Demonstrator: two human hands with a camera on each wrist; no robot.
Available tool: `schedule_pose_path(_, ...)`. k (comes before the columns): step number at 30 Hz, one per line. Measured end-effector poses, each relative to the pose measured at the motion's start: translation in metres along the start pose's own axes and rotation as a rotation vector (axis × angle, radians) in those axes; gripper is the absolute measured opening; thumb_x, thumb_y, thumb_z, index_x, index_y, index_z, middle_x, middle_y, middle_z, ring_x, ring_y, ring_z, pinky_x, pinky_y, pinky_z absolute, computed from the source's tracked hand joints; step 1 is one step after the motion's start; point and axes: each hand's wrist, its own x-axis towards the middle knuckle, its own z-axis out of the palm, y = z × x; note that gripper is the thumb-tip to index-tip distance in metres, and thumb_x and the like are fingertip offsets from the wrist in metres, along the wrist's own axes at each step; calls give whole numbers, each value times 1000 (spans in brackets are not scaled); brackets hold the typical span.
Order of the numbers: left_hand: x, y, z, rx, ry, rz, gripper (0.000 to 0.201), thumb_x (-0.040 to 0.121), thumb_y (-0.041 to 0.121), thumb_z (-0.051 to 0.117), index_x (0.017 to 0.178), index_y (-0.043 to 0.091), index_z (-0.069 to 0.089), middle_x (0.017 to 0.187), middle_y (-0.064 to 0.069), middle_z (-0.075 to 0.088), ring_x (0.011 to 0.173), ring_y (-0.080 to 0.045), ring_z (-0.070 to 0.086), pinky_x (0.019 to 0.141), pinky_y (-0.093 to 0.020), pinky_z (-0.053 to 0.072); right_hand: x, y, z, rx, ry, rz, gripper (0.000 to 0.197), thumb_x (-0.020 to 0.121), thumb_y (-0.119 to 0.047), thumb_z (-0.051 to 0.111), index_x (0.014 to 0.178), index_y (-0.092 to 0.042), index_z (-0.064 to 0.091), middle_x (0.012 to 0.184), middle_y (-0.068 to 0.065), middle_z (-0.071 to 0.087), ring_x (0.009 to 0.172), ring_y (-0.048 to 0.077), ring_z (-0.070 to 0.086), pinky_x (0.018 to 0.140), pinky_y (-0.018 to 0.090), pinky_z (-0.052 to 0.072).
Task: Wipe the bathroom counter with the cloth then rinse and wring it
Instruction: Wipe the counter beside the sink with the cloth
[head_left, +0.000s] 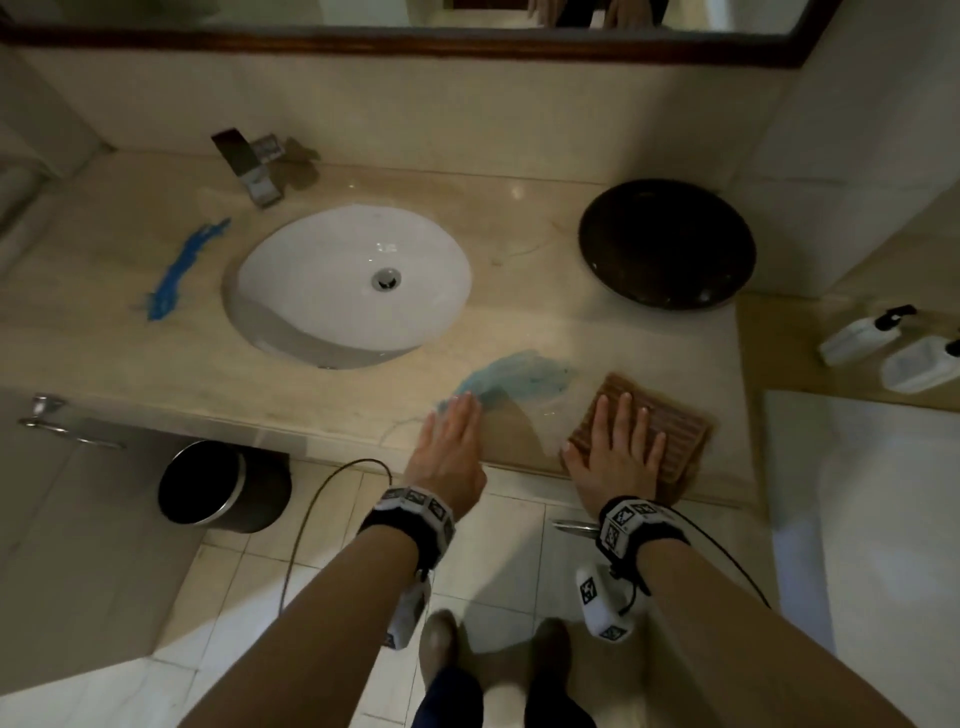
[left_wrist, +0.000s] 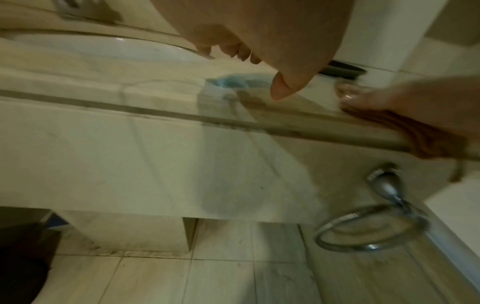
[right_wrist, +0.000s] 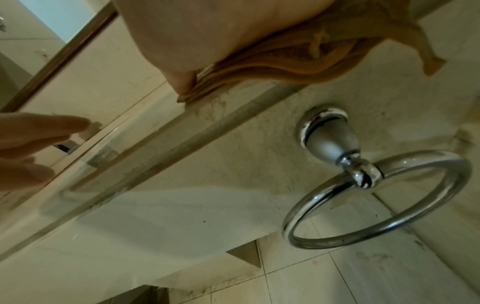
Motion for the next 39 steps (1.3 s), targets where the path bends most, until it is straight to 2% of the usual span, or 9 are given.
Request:
schedule_pose_path(4, 15, -62, -6, 63, 27, -133, 71, 95, 32, 31, 153, 11, -4, 161, -8, -3, 148, -24, 2, 120, -46, 6, 3, -11, 6, -22, 26, 54, 77, 93, -61, 17, 151, -22, -16, 159, 6, -21, 146, 30, -15, 115, 52, -10)
schedule_pose_path(8, 25, -110, -5, 75, -42, -104, 71, 97, 44, 25, 153, 8, -4, 161, -8, -6, 148, -24, -2, 120, -44, 3, 21, -36, 9, -15, 62, 83, 74, 94, -60, 15, 151, -22, -15, 159, 5, -20, 146, 30, -15, 115, 52, -11)
schedule_pose_path(12, 28, -124, 6, 13, -130, -29, 72, 97, 49, 16, 150, 10, -15, 158, -7, -20, 147, -22, -13, 120, -42, -3, 36, -56, 8, 11, 59, 145, 73, 95, -59, 16, 151, -24, -14, 159, 3, -19, 147, 28, -14, 116, 51, -9)
schedule_pose_path(16, 26, -129, 13, 7, -112, -18, 86, 82, 64, -10, 148, 11, -21, 156, -7, -26, 146, -23, -19, 118, -42, -8, 15, -72, 15, -16, 72, 158, 72, 91, -58, 4, 151, -22, -13, 160, 5, -16, 147, 29, -12, 115, 51, -9)
schedule_pose_path(18, 26, -130, 14, 5, -93, -12, 88, 80, 69, -17, 146, 12, -24, 154, -6, -30, 144, -22, -23, 118, -41, -10, 11, -81, 17, -9, 48, 192, 71, 94, -59, 8, 152, -22, -13, 160, 5, -17, 146, 29, -13, 115, 51, -9)
schedule_pose_path(26, 31, -130, 26, -4, 27, 1, 82, 93, 65, 7, 150, 8, -12, 158, -7, -20, 145, -23, -21, 117, -44, -7, 70, -93, -2, 37, -1, 226, 72, 96, -58, 16, 151, -24, -14, 158, 3, -22, 146, 27, -18, 116, 50, -12)
schedule_pose_path(31, 36, -131, 25, 6, 0, 19, 87, 92, 68, 13, 152, 6, 1, 160, -10, -7, 148, -24, -9, 117, -46, 0, 30, -102, 14, 3, 66, 146, 81, 82, -62, -4, 153, -23, -4, 161, 5, -9, 147, 29, -6, 115, 51, -8)
schedule_pose_path(35, 39, -130, 16, 24, -69, 29, 94, 87, 73, 5, 148, 7, -19, 156, -8, -27, 143, -23, -26, 117, -44, -11, 22, -113, 21, 0, 38, 152, 82, 80, -63, -8, 152, -22, -12, 160, 6, -16, 146, 30, -13, 114, 52, -11)
schedule_pose_path(39, 39, -136, 7, 48, -132, 67, 96, 81, 75, -2, 146, 7, -25, 153, -8, -34, 142, -23, -30, 117, -42, -13, 43, -121, 18, -10, 75, 144, 75, 90, -60, 7, 152, -23, -11, 160, 5, -16, 146, 29, -12, 115, 52, -10)
